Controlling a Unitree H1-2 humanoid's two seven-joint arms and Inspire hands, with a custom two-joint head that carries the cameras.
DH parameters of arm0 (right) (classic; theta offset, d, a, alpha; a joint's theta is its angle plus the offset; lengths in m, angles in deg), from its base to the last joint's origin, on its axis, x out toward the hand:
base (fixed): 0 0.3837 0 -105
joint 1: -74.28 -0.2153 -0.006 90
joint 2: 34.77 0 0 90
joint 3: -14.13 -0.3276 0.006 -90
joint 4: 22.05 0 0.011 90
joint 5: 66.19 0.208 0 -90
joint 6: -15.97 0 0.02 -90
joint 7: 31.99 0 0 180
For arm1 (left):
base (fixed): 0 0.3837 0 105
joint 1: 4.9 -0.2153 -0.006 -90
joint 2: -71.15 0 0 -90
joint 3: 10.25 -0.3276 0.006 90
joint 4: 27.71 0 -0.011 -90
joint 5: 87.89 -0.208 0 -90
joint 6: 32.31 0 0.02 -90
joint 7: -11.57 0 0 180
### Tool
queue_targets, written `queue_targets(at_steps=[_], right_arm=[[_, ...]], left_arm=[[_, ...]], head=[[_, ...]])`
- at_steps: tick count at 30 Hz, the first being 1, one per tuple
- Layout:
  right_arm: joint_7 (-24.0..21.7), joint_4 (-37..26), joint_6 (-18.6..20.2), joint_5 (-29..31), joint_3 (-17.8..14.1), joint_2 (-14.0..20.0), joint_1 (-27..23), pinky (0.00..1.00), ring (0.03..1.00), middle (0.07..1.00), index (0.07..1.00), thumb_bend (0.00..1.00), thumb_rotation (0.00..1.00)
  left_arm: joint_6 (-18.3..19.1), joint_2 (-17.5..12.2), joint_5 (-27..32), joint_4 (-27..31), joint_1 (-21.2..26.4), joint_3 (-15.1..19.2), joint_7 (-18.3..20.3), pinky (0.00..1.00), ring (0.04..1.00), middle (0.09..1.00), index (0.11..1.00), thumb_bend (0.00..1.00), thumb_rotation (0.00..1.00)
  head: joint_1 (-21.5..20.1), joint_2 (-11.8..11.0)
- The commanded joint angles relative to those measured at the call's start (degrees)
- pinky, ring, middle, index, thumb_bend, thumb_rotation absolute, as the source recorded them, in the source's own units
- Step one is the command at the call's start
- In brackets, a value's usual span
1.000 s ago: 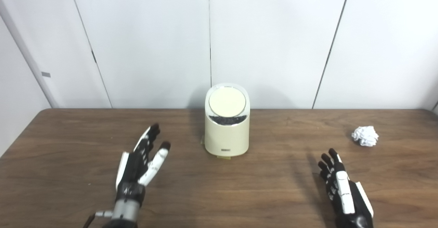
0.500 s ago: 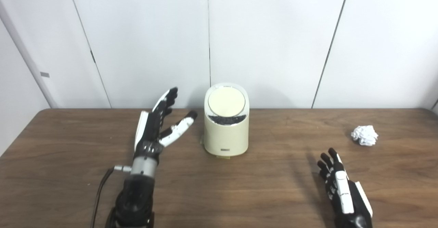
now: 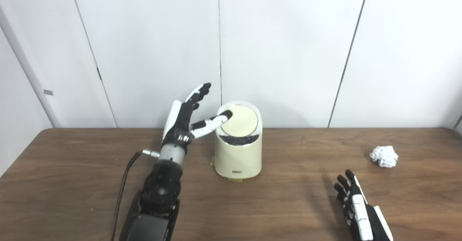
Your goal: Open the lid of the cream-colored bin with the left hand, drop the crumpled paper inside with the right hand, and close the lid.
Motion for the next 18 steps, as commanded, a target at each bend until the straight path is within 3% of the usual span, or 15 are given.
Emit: queue_targets(at_steps=[1, 4, 10, 18], right_arm=[[-0.32, 0.83, -0.37, -0.26, 0.53, -0.39, -0.69, 1.00, 0.951, 0.965, 1.000, 0.57, 0.96], [-0.17, 1.08, -0.85, -0.63, 0.73, -0.56, -0.79, 1.00, 0.951, 0.963, 1.000, 0.57, 0.96], [0.09, 0.74, -0.69, -0.87, 1.08, -1.04, -0.77, 1.00, 0.950, 0.963, 1.000, 0.58, 0.97], [0.32, -0.51, 0.09, -2.00, 2.02, -1.24, -0.17, 1.00, 0.959, 0.967, 1.000, 0.58, 0.97]], left_arm=[[-0.33, -1.23, -1.61, -0.66, 4.96, -0.78, 0.13, 0.87, 0.939, 0.925, 0.950, 0.79, 0.34], [-1.42, -2.15, -3.28, -3.86, 7.36, -2.43, 0.03, 0.82, 0.924, 0.923, 0.945, 0.81, 0.34], [-3.10, -3.27, -5.07, -8.02, 10.11, -4.71, -0.19, 0.83, 0.923, 0.920, 0.936, 0.85, 0.27], [-0.72, -5.17, -8.46, -7.84, 11.95, -6.98, 0.89, 0.82, 0.918, 0.918, 0.941, 0.85, 0.14]], head=[[-0.08, 0.13], [-0.22, 0.20], [-0.58, 0.44], [-1.17, 0.94]])
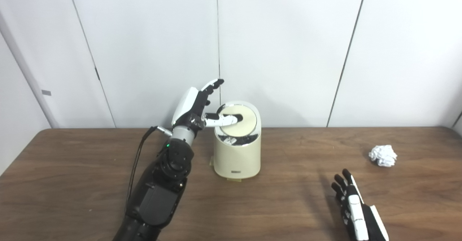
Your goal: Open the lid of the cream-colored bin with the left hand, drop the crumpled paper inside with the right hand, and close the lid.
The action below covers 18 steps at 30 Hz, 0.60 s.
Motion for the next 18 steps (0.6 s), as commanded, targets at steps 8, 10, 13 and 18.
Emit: queue_targets(at_steps=[8, 10, 13, 18], right_arm=[[0.24, -1.42, 1.26, -2.23, 1.65, -0.53, -0.08, 1.00, 0.940, 0.959, 1.000, 0.56, 1.00], [0.23, -1.29, 1.22, -1.81, 1.43, -0.66, -0.12, 1.00, 0.945, 0.959, 1.000, 0.56, 0.99], [0.12, -1.26, 1.11, -1.64, 1.44, -0.63, -0.10, 1.00, 0.950, 0.961, 1.000, 0.56, 1.00], [0.29, -1.56, 1.28, -2.38, 1.79, -0.64, 0.04, 1.00, 0.945, 0.957, 1.000, 0.55, 1.00]], left_arm=[[2.50, -2.61, -5.79, 4.42, 7.73, -1.98, 2.61, 0.84, 0.934, 0.941, 0.922, 0.89, 0.00], [3.68, -2.83, -7.71, 4.98, 8.81, -2.77, 3.20, 0.79, 0.912, 0.923, 0.908, 0.90, 0.00], [3.83, -3.22, -9.99, 4.78, 10.30, -4.16, 3.57, 0.76, 0.892, 0.897, 0.891, 0.91, 0.00], [5.00, -2.61, -11.57, 4.08, 12.28, -5.18, 4.92, 0.77, 0.881, 0.891, 0.887, 0.89, 0.00]], head=[[-0.59, 0.51], [-0.63, 0.61], [-0.68, 0.56], [-1.06, 0.76]])
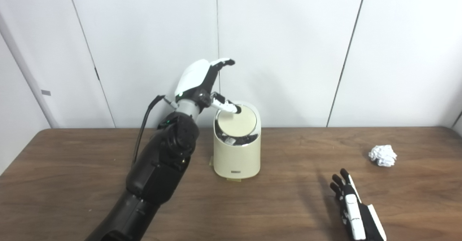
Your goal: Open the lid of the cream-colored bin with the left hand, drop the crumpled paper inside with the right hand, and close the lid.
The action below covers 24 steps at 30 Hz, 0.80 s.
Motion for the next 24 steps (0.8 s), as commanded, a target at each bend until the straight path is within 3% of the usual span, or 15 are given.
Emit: queue_targets(at_steps=[1, 9, 24], right_arm=[[-0.69, -0.91, 0.69, -0.20, 0.88, -0.60, 0.08, 1.00, 0.945, 0.957, 1.000, 0.55, 1.00], [-0.45, -1.47, 1.17, -1.02, 1.03, -0.81, 0.32, 1.00, 0.936, 0.955, 1.000, 0.54, 1.00], [-0.37, -1.70, 1.88, -1.89, 1.36, -1.29, 0.02, 1.00, 0.933, 0.954, 1.000, 0.53, 1.00]], left_arm=[[0.47, -0.25, -2.03, 0.63, 4.49, -0.17, 0.00, 0.77, 0.879, 0.893, 0.891, 0.89, 0.00], [3.30, -0.45, -5.98, -1.57, 7.96, -3.46, 4.13, 0.78, 0.876, 0.902, 0.904, 0.91, 0.00], [2.85, -1.62, -11.53, -5.36, 12.15, -8.35, 8.57, 0.81, 0.863, 0.868, 0.856, 1.00, 0.00]], head=[[-0.06, 0.08], [-0.39, 0.48], [-0.39, 1.31]])
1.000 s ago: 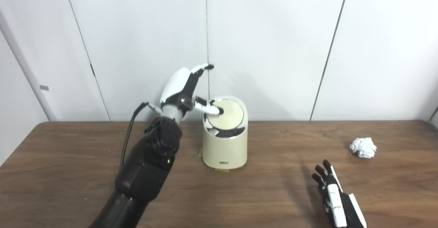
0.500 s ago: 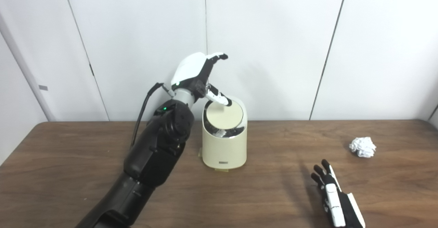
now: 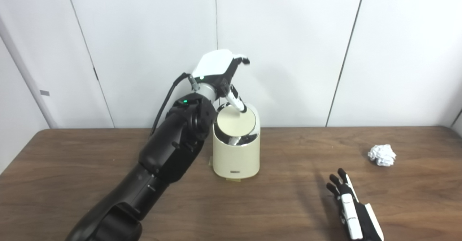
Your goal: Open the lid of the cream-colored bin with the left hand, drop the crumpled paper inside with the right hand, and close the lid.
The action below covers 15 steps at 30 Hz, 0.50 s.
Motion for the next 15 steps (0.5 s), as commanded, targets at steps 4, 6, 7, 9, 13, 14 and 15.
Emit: queue_targets(at_steps=[4, 6, 7, 9, 13, 14, 15], right_arm=[[-0.88, -0.80, 1.00, 0.30, 0.96, -0.69, 0.03, 1.00, 0.932, 0.957, 1.000, 0.53, 1.00], [-0.84, -0.99, 1.27, -0.01, 1.03, -0.58, 0.01, 1.00, 0.932, 0.956, 1.000, 0.54, 1.00], [-0.80, -1.12, 1.42, -0.22, 1.08, -0.52, 0.01, 1.00, 0.932, 0.956, 1.000, 0.54, 1.00], [-0.80, -1.20, 1.42, -0.35, 1.09, -0.49, 0.02, 1.00, 0.932, 0.957, 1.000, 0.54, 1.00], [-1.04, -1.22, 1.40, 0.81, 0.79, -0.76, -0.10, 1.00, 0.942, 0.962, 1.000, 0.53, 1.00], [-1.11, -1.24, 1.44, 1.30, 0.67, -0.88, -0.13, 1.00, 0.948, 0.965, 1.000, 0.53, 1.00], [-1.12, -1.26, 1.47, 1.51, 0.65, -0.89, -0.11, 1.00, 0.948, 0.965, 1.000, 0.53, 1.00]], left_arm=[[-1.57, -1.56, -2.73, 1.44, 4.34, -1.03, 0.69, 0.80, 0.857, 0.863, 0.859, 1.00, 0.00], [-1.68, -1.81, -2.92, 1.75, 4.43, -1.33, 1.51, 0.81, 0.858, 0.861, 0.861, 1.00, 0.00], [-1.58, -1.95, -3.05, 1.94, 4.50, -1.54, 2.18, 0.81, 0.859, 0.863, 0.864, 1.00, 0.00], [-1.13, -2.15, -3.27, 2.23, 4.66, -1.87, 3.58, 0.83, 0.873, 0.878, 0.879, 1.00, 0.00], [-0.40, -2.22, -3.50, 2.45, 4.54, -1.61, 6.04, 0.87, 0.905, 0.911, 0.898, 1.00, 0.00], [-0.30, -2.23, -3.57, 2.46, 4.45, -1.50, 6.49, 0.88, 0.913, 0.918, 0.900, 1.00, 0.00], [-0.26, -2.31, -3.67, 2.51, 4.30, -1.50, 6.96, 0.88, 0.914, 0.919, 0.900, 1.00, 0.00]], head=[[0.05, 0.17], [0.18, 0.78], [0.18, 0.78], [0.18, 0.78], [0.26, 1.13], [0.26, 1.13], [0.26, 1.13]])
